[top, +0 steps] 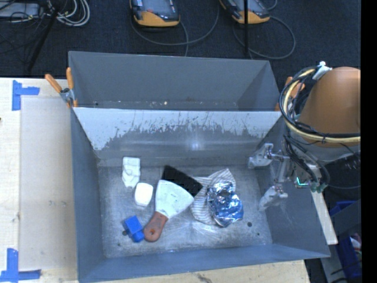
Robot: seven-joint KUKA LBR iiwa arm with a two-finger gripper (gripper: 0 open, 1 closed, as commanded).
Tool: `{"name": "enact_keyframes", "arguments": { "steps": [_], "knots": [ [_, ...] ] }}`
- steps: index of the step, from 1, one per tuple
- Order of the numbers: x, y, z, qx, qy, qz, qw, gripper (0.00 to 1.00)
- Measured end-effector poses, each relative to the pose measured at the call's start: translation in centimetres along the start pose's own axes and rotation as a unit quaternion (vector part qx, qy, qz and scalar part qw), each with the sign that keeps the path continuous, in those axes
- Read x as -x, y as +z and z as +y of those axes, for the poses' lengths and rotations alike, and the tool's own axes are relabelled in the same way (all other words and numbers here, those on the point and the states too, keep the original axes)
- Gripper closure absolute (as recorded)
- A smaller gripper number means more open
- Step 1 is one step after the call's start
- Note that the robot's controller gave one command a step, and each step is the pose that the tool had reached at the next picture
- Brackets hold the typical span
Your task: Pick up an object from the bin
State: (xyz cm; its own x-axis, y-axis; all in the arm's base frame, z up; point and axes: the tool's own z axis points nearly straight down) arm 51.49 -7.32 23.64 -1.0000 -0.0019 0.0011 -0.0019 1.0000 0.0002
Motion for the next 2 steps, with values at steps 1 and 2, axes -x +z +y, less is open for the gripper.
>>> {"name": "enact_keyframes", "arguments": {
  "steps": [1,2],
  "knots": [
    [0.0,0.0,0.0,0.000,0.000,0.0000,1.0000,0.00],
    [-0.1,3.5,0.2,0.000,-0.051,-0.0017,0.9987,0.00]
  ]
}}
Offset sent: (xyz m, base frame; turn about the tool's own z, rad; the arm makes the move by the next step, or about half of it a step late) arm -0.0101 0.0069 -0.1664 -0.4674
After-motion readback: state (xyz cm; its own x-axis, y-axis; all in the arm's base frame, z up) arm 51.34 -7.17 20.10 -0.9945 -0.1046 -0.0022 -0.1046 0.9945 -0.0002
